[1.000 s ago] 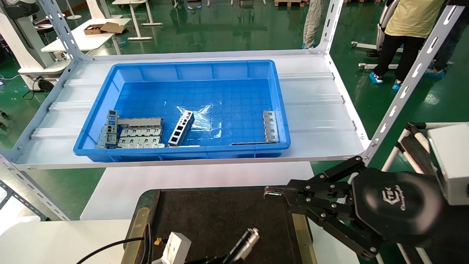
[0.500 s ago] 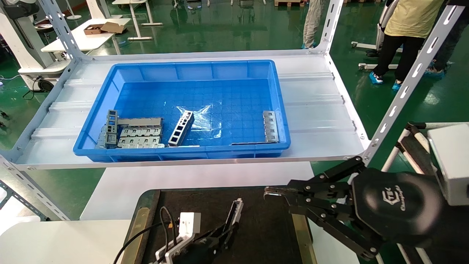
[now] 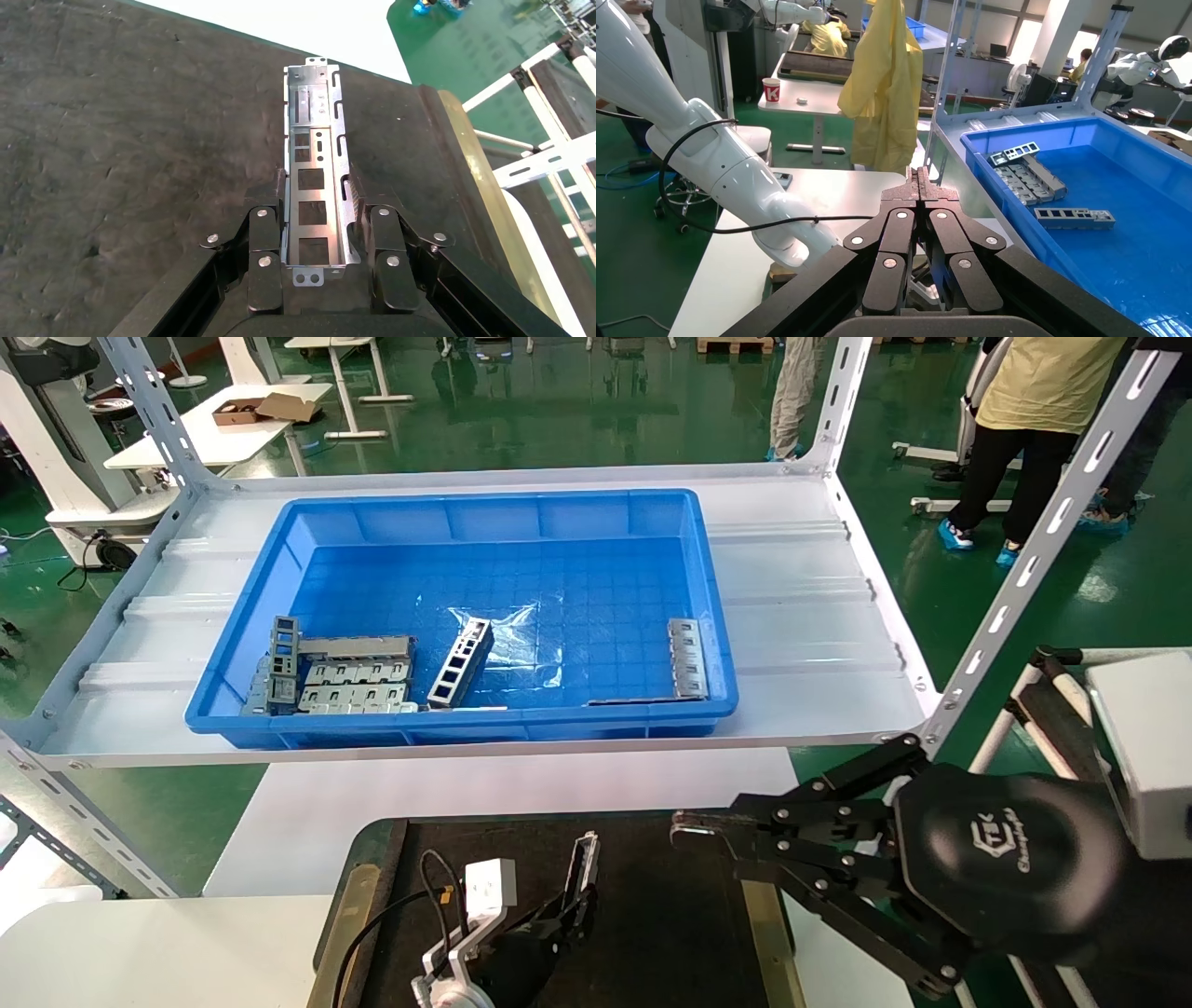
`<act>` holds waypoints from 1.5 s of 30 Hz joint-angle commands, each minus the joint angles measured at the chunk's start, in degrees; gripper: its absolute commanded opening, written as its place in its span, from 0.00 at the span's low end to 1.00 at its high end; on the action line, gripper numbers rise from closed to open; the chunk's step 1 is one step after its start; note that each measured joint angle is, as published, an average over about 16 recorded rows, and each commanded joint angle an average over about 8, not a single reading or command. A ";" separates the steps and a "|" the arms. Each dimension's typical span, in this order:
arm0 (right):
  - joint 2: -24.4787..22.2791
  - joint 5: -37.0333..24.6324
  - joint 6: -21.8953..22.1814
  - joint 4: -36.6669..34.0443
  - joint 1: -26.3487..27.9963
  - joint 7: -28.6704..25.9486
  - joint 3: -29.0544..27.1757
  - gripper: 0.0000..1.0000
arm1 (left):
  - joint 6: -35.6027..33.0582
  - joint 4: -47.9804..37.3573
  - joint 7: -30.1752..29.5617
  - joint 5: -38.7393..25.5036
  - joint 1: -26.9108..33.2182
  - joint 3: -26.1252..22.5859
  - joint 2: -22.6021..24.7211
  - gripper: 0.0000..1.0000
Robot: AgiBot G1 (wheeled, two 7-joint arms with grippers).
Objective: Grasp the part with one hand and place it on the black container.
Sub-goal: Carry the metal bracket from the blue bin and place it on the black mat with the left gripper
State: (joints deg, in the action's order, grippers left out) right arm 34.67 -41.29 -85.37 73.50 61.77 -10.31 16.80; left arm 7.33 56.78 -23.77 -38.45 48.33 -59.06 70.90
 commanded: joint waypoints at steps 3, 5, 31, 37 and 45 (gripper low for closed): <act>-0.01 0.01 0.01 0.00 0.00 0.01 0.01 0.00 | 1.08 -0.50 -0.28 0.92 0.26 -0.76 0.37 0.00; -0.01 0.01 0.01 0.00 0.00 0.01 0.02 0.00 | 1.48 -0.61 -0.34 1.26 0.34 -1.03 0.43 0.00; -0.04 0.07 0.05 0.00 0.02 0.05 0.11 1.00 | 4.67 -1.73 -1.05 3.62 0.24 -2.28 1.78 1.00; -0.05 0.09 0.05 0.00 0.03 0.06 0.12 1.00 | 4.98 -1.59 -1.12 3.73 0.25 -2.25 1.88 1.00; -0.06 0.10 0.07 0.00 0.03 0.08 0.15 1.00 | 4.96 -0.73 -1.11 3.48 0.22 -2.03 1.77 1.00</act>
State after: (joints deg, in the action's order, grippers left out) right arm 34.61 -41.19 -85.30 73.50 61.80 -10.23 16.95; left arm 12.32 56.22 -24.92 -34.97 48.51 -61.03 72.61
